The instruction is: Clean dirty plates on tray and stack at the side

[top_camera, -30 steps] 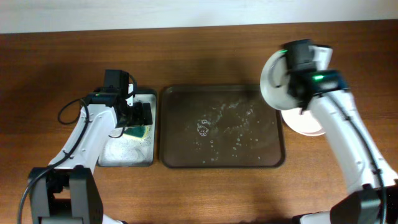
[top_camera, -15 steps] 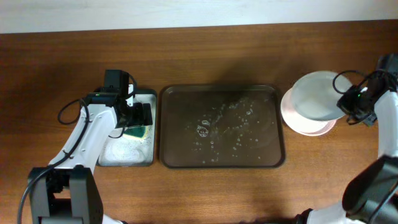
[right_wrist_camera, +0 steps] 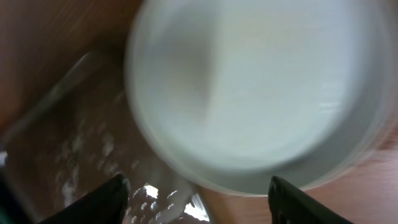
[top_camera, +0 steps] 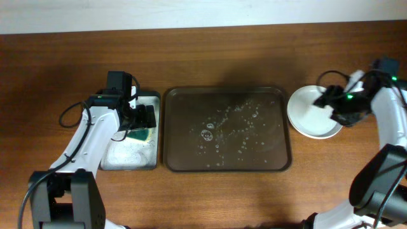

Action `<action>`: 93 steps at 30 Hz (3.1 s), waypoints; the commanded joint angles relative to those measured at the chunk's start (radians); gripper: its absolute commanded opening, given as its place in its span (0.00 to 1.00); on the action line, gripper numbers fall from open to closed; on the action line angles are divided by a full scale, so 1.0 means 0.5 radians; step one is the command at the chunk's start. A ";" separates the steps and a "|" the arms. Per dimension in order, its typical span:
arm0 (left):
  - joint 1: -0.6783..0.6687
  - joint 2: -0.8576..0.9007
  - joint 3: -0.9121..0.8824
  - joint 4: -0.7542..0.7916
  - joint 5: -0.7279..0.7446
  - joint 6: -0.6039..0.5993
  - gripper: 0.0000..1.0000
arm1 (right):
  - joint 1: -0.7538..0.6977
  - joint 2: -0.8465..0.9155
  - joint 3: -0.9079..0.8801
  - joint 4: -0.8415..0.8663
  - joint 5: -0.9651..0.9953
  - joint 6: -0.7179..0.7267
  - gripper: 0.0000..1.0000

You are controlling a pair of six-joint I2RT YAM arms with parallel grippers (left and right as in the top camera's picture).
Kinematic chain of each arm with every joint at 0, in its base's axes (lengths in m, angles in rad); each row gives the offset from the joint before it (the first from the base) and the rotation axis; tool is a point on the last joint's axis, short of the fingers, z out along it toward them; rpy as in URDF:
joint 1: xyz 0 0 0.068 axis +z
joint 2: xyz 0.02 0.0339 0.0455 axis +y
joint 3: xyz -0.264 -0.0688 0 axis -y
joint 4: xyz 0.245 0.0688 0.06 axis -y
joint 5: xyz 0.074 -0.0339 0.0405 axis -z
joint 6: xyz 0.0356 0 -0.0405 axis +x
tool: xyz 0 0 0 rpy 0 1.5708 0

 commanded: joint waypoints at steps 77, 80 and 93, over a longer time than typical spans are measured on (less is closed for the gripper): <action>0.153 -2.433 -1.020 -0.107 0.298 -0.002 0.99 | 0.742 -3.508 -2.191 1.366 0.587 -0.138 0.99; 0.153 -2.433 -1.020 -0.107 0.298 -0.002 0.99 | 0.716 -3.558 -2.388 1.696 0.594 -0.138 0.99; 0.153 -2.433 -1.020 -0.107 0.298 -0.002 0.99 | 0.722 -3.559 -2.756 1.861 0.586 -0.335 0.99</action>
